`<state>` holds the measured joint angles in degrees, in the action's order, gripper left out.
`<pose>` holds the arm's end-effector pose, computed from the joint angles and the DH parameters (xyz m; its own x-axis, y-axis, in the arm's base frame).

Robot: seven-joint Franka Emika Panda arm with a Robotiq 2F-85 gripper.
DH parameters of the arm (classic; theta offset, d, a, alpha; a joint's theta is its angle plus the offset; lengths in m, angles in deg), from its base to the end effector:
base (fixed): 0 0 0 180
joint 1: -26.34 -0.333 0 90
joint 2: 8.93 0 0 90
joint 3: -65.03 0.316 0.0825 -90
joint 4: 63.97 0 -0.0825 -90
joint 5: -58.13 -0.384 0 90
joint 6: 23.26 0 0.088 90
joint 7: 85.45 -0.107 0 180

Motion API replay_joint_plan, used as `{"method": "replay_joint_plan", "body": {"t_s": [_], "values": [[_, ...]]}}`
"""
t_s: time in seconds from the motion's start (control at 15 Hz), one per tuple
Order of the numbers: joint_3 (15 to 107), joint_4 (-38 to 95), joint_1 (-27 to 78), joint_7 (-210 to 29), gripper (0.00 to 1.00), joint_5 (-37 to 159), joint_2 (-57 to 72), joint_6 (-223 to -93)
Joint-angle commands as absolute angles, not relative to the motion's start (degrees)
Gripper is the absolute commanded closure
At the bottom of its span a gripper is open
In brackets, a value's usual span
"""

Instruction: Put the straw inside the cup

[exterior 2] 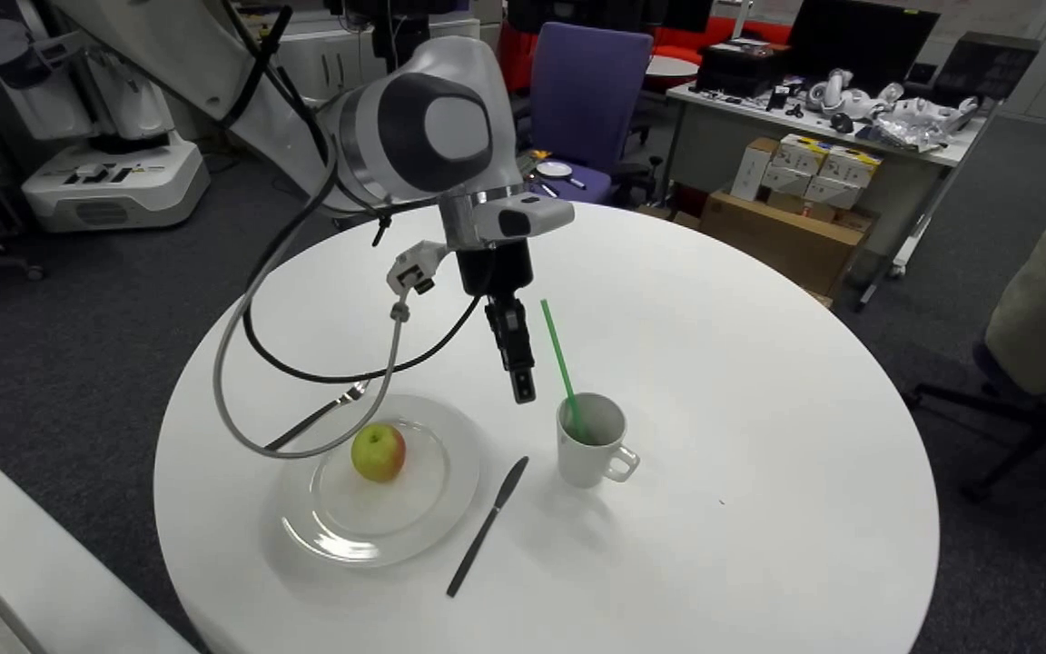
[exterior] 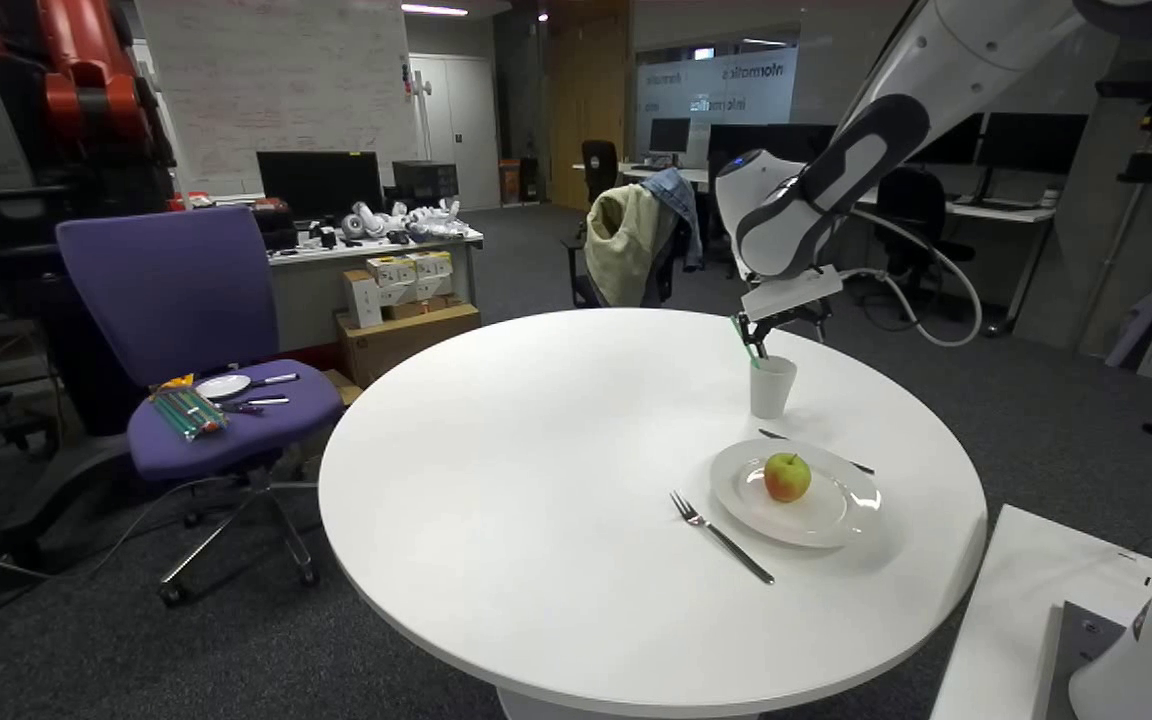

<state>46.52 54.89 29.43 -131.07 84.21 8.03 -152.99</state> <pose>0.5333 -0.2198 0.2890 0.6747 -0.7190 0.1666 -0.7146 -0.5799 0.3913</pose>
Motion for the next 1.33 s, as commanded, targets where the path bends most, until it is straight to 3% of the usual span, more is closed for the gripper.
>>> {"method": "replay_joint_plan", "body": {"t_s": [0.0, 0.27, 0.6, 0.87, 1.27], "values": [[48.94, 55.02, 31.76, -120.65, 0.00, 82.58, 6.10, -158.42], [52.88, 52.31, 34.62, -104.15, 0.00, 69.60, 7.24, -158.42], [56.72, 44.37, 37.78, -85.02, 0.00, 53.77, 8.94, -144.05], [56.72, 38.20, 37.17, -81.99, 0.00, 53.55, 10.28, -127.95], [56.21, 36.18, 34.19, -89.87, 0.00, 58.80, 10.83, -126.54]]}}
